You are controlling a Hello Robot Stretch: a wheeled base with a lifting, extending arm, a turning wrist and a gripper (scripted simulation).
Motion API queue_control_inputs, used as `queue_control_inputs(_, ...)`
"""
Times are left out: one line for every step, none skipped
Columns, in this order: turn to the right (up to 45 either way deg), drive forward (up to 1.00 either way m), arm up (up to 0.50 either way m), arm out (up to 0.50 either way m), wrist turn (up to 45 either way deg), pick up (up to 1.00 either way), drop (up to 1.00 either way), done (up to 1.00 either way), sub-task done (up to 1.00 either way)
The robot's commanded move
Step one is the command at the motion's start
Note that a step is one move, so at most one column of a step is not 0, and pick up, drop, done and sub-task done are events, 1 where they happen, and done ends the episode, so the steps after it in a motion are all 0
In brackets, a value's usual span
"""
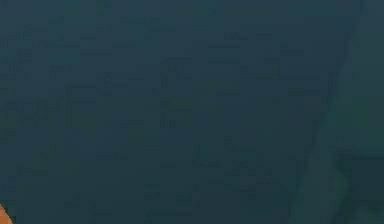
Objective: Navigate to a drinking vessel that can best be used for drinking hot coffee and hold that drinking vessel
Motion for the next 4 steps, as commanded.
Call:
queue_control_inputs(0.0, 0.20, 0.00, 0.00, 0.0, 0.00, 0.00, 0.00, 0.00)
queue_control_inputs(-45.0, 0.00, 0.00, 0.00, 0.0, 0.00, 0.00, 0.00, 0.00)
queue_control_inputs(-42.0, 0.00, 0.00, 0.00, 0.0, 0.00, 0.00, 0.00, 0.00)
queue_control_inputs(-3.0, 0.00, 0.00, 0.00, 0.0, 0.00, 0.00, 0.00, 0.00)
